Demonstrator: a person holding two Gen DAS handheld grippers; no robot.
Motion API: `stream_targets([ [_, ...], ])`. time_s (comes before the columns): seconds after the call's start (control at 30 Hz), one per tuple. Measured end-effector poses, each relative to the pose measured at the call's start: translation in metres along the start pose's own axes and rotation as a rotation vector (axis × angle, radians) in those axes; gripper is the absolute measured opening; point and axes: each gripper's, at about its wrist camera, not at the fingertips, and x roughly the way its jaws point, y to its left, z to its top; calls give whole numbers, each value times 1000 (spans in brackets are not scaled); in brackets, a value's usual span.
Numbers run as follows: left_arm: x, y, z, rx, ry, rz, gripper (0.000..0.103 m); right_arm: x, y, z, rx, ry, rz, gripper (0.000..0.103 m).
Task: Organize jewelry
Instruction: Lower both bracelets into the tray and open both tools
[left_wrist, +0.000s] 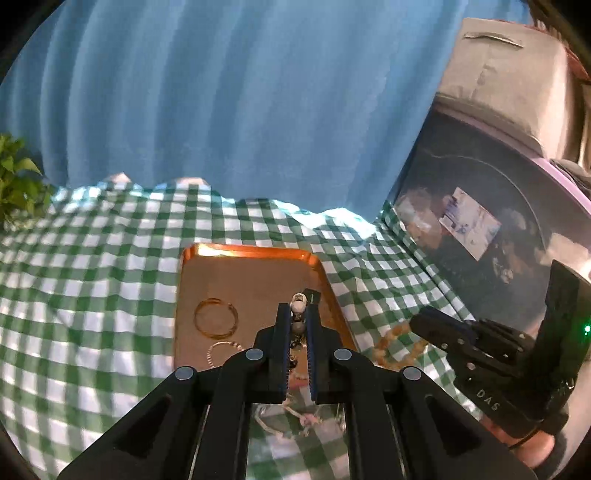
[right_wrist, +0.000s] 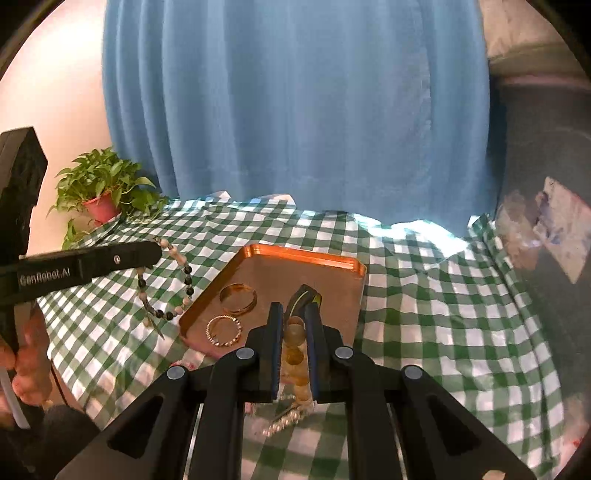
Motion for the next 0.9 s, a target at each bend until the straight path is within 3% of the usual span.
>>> stream_targets([
  [0.23, 80, 15, -5, -54, 74, -16, 8, 60, -20, 2, 88, 17, -47, 10],
  [0.37, 127, 22, -17, -20, 148, 34, 8, 92, -35, -9, 127, 30, -20, 10],
  [0.47, 153, 26, -27, -7, 200, 78, 8, 120, -45, -28, 144, 90, 0, 10],
  [0.6, 166, 26, -32, 71, 216, 158, 8, 146, -56, -43, 185, 163, 48, 10],
  [0.8, 174, 19, -39, 153, 238, 231, 9, 155, -42, -44, 143, 173, 41, 10],
  [0.87, 169, 14, -41, 181, 229, 278, 13, 153, -38, -45, 142, 170, 24, 11],
  [0.9, 166, 14, -42, 182, 239, 290, 26, 154, -38, -44, 156, 174, 19, 13],
])
